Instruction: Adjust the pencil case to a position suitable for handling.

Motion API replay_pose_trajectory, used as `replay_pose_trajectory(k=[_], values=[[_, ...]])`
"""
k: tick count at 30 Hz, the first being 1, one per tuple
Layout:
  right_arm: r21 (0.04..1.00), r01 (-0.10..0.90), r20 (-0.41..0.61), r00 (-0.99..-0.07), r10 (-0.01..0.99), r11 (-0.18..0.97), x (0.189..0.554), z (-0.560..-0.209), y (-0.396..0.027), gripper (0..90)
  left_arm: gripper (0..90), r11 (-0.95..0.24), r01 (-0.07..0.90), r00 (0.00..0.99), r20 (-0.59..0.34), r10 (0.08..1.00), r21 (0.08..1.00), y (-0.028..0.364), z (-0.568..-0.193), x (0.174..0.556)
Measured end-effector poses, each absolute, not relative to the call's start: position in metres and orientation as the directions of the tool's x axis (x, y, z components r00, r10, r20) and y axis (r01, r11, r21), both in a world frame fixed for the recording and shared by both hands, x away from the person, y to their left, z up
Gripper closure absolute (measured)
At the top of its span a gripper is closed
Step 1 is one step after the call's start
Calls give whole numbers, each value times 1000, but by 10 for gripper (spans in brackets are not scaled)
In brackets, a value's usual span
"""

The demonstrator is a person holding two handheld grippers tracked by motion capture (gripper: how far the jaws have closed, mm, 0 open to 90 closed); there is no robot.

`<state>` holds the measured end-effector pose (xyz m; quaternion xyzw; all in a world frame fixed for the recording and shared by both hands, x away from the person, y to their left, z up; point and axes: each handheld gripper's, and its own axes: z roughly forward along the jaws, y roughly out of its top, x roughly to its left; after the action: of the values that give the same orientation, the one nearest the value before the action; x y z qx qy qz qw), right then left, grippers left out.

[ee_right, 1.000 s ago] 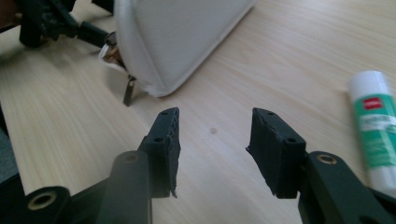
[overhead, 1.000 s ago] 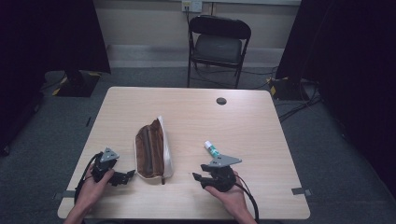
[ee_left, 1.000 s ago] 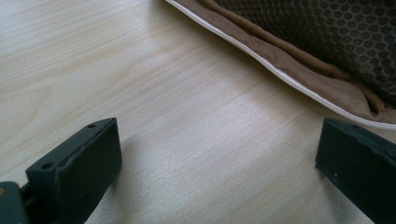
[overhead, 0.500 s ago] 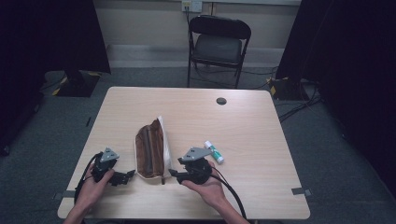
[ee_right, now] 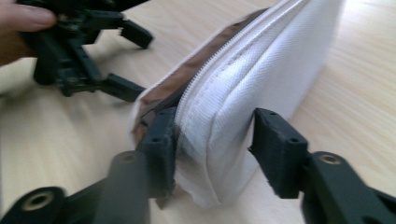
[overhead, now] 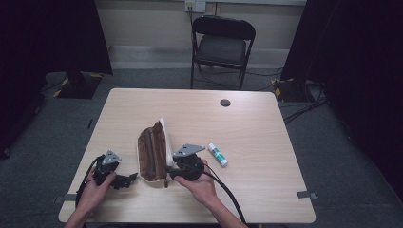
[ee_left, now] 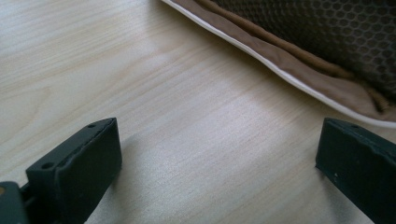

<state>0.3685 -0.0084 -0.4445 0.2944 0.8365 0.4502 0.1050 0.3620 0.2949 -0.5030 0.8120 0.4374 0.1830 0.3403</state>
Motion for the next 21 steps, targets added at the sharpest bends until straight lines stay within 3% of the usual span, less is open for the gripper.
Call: replay_pose_trajectory(k=[8,21], values=[[818,427,113,-776,620,386,372,-446,-40,692,0,-394,580,560,1,828,713,296,-503,362],[807,392,89,-821,565,442,358,-443,-98,752,0,-389,583,558,-4,830,713,297,-503,363]])
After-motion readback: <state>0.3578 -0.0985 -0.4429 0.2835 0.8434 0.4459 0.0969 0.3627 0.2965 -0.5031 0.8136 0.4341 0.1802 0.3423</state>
